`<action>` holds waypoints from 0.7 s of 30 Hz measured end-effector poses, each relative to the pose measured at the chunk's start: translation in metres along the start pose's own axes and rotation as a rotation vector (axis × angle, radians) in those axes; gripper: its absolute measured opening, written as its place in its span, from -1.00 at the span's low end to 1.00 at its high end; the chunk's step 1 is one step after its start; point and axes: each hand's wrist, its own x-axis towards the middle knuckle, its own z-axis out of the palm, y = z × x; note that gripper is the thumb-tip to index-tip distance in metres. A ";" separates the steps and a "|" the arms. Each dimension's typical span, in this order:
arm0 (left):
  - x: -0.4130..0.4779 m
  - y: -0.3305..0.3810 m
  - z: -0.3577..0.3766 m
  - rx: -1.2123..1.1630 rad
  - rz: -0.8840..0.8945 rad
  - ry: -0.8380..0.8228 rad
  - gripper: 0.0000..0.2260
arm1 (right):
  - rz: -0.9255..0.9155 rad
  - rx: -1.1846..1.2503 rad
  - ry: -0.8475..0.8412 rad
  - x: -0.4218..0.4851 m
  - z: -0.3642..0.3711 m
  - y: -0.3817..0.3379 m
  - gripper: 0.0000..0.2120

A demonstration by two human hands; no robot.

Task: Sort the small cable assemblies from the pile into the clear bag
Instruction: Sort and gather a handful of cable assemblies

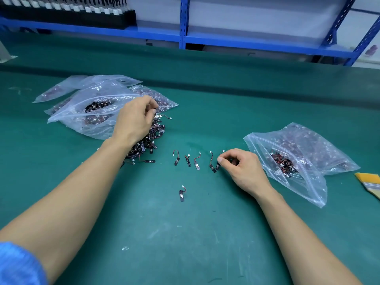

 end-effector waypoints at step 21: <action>0.002 0.000 0.016 0.588 0.091 -0.311 -0.83 | -0.010 -0.008 -0.003 -0.001 0.000 -0.001 -0.83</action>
